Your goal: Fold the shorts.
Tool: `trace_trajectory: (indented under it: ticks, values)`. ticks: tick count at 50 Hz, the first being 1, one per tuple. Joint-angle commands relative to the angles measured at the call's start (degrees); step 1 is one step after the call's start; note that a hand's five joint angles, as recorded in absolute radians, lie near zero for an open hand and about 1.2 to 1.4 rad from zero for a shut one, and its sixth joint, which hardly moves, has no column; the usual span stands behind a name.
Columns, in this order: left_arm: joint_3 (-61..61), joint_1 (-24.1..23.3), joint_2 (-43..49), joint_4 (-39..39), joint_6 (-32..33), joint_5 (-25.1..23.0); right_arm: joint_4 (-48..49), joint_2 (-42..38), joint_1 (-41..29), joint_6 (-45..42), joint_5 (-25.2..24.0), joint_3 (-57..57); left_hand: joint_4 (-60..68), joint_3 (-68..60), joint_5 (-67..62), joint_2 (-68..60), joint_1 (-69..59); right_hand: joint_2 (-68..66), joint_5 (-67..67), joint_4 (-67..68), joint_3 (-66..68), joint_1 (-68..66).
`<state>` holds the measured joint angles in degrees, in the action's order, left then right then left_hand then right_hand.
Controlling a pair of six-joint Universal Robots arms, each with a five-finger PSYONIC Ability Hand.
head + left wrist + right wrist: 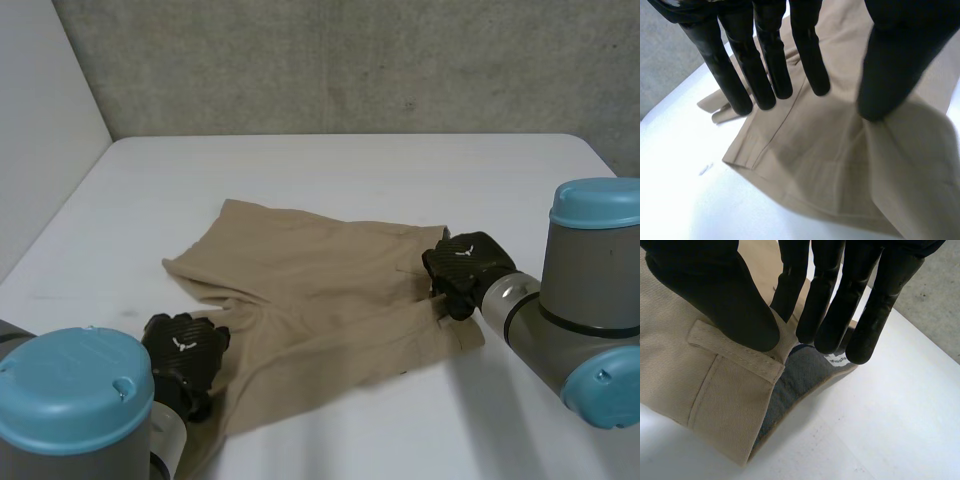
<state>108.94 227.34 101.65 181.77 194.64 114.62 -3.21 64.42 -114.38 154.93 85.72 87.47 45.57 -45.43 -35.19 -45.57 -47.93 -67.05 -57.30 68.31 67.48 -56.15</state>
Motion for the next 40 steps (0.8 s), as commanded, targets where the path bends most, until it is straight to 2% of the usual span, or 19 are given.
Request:
trace_trajectory:
  ticks: [1, 6, 11, 14, 15, 17, 19, 23, 27, 34, 40]
  values:
    - [-0.22, 2.84, 0.21, -0.01, 1.71, -0.45, -0.31, 0.09, -0.05, -0.24, -0.11, 0.07, 34.43, -34.57, -34.81, -34.43, -32.07, -12.95, -12.70, 11.69, 12.52, -23.85]
    - [-1.54, 6.54, -0.49, 0.17, 3.55, -2.99, -0.40, 0.44, -0.14, -0.51, -0.46, 0.34, 34.43, -34.57, -34.81, -34.43, -32.07, -12.95, -12.70, 11.69, 12.52, -23.85]
    - [-2.07, 12.24, -0.23, -1.49, 5.93, -11.06, -0.31, 1.40, 0.04, -0.68, -0.55, 0.34, 34.43, -34.57, -34.81, -34.43, -32.07, -12.95, -12.70, 11.69, 12.52, -23.85]
    - [-1.89, 13.13, -0.31, -4.39, 5.23, -14.67, -0.40, 1.32, -0.05, -0.68, -0.55, 0.34, 34.43, -34.57, -34.81, -34.43, -32.07, -12.95, -12.70, 11.69, 12.52, -23.85]
    - [-1.71, 12.96, -0.75, -6.93, 4.01, -17.03, -0.31, 1.23, -0.05, -0.77, -0.38, 0.42, 19.63, -19.78, -20.01, -19.63, -17.27, -12.95, -12.70, 11.69, 12.52, -23.85]
    - [-1.63, 12.78, -1.10, -9.23, 1.46, -19.16, -0.14, 0.97, -0.14, -0.86, -0.11, 0.42, -2.27, 2.13, 1.90, 2.27, 4.64, -12.95, -12.70, 11.69, 12.52, -23.85]
    - [-1.45, 12.61, -2.76, -11.86, -4.49, -21.09, 0.21, 0.44, -0.05, -1.03, 0.07, 0.16, -18.47, 18.32, 18.09, 18.47, 20.83, -12.95, -12.70, 11.69, 12.52, -23.85]
    - [-1.36, 11.64, -5.84, -13.19, -14.43, -21.63, 0.57, -0.96, 0.04, -0.86, 0.59, -0.98, -18.70, 18.55, 18.32, 18.70, 21.06, -12.95, -12.70, 11.69, 12.52, -23.85]
    - [-1.36, 9.19, -6.38, -13.19, -20.07, -21.28, 0.48, -1.23, 0.04, -0.86, 1.38, -1.33, -18.87, 18.73, 18.49, 18.87, 21.23, -12.95, -12.70, 11.69, 12.52, -23.85]
    - [-1.89, 3.65, -4.28, -12.32, -21.05, -20.84, 0.39, -1.06, 0.04, -0.77, 1.47, -0.63, -19.21, 19.06, 18.83, 19.21, 21.57, -12.95, -12.70, 11.69, 12.52, -23.85]
    - [-2.33, 2.06, 1.53, -11.70, -20.88, -15.40, 0.39, -0.79, 0.04, -0.77, 1.47, -0.37, -18.54, 18.39, 18.16, 18.54, 20.90, -12.95, -12.70, 11.69, 12.52, -23.85]
